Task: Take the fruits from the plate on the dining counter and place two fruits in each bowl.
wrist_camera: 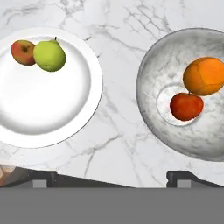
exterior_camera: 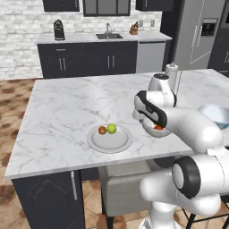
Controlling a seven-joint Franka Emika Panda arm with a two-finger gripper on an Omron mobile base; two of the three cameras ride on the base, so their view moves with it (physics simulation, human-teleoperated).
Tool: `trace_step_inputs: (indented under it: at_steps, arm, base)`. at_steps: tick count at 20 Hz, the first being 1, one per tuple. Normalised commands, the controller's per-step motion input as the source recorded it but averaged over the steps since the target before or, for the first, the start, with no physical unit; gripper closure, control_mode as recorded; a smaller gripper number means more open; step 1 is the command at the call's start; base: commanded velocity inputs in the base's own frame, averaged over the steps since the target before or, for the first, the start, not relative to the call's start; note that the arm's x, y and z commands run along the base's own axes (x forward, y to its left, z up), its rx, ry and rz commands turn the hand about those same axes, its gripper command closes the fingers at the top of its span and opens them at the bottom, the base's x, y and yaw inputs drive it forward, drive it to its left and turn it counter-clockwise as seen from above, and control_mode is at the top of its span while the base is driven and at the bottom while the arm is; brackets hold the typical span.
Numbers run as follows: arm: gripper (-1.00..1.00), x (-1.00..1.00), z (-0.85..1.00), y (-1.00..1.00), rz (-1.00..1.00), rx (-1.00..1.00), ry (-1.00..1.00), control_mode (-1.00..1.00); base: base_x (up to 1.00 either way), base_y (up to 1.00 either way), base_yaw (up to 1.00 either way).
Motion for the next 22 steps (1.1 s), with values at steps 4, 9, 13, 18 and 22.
trace_step_inputs:
  at_steps: [4, 9, 13, 18, 22]
  arm:
    - [-1.0, 0.01, 0.0, 0.45, 0.45, 0.0, 0.15, -1.0]
    - [-1.0, 0.21, -0.01, 0.48, 0.47, 0.0, 0.07, -1.0]
    - [-1.0, 0.3, -0.09, 0.44, 0.28, -0.01, 0.05, -1.0]
    - [-1.0, 0.23, -0.22, 0.44, 0.1, -0.03, 0.0, -1.0]
    - [-1.0, 0.17, -0.26, 0.38, -0.01, -0.08, -0.08, -1.0]
  base:
    - [0.0, 0.0, 0.0]
    - [0.0, 0.0, 0.0]
    - [0.0, 0.0, 0.0]
    - [0.0, 0.0, 0.0]
    - [0.0, 0.0, 0.0]
